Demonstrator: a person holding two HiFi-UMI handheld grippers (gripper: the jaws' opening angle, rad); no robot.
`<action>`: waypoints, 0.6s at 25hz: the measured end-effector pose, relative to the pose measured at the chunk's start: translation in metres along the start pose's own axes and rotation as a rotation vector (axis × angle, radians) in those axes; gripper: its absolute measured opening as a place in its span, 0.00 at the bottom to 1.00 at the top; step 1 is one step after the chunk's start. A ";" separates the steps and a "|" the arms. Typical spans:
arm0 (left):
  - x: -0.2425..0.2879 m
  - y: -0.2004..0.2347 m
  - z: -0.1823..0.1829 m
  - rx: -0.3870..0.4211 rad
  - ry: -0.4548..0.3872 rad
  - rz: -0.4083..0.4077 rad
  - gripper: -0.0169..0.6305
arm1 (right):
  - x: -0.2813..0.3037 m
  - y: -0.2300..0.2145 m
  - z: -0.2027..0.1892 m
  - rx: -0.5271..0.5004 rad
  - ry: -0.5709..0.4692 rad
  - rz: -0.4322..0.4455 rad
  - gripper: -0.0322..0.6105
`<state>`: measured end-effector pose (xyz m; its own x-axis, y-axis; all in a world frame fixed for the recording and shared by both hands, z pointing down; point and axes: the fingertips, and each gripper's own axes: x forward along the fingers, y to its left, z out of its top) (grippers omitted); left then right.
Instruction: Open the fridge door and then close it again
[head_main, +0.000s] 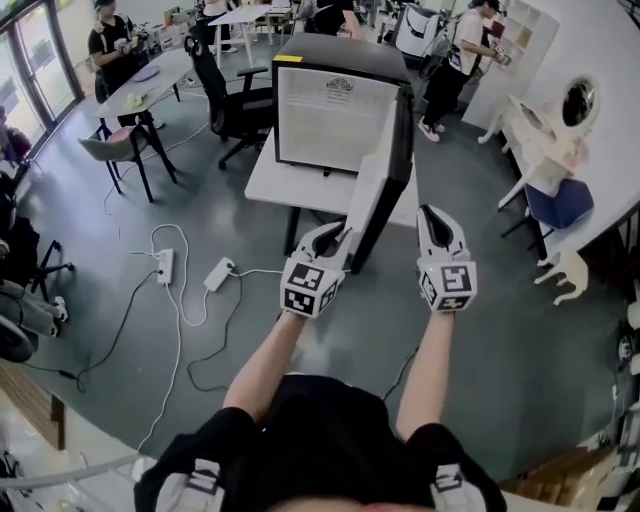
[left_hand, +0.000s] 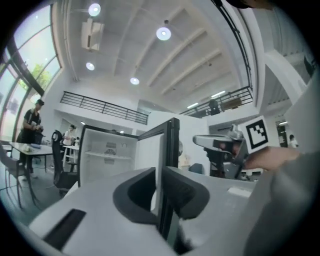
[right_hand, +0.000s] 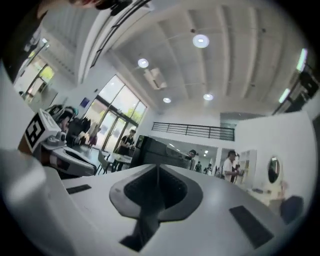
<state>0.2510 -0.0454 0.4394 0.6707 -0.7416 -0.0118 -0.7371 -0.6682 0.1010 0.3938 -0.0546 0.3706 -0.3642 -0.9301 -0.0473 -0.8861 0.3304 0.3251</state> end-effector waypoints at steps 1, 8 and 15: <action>-0.007 0.007 -0.001 -0.009 -0.006 0.038 0.02 | -0.008 0.005 -0.009 0.066 -0.007 -0.016 0.05; -0.032 0.012 -0.012 -0.006 -0.017 0.163 0.02 | -0.035 0.050 -0.072 0.305 0.052 -0.056 0.04; -0.037 0.008 -0.023 -0.011 0.003 0.197 0.02 | -0.045 0.054 -0.086 0.361 0.080 -0.062 0.04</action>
<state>0.2220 -0.0223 0.4639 0.5140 -0.8577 0.0117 -0.8531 -0.5097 0.1118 0.3874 -0.0087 0.4715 -0.2963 -0.9548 0.0221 -0.9548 0.2956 -0.0312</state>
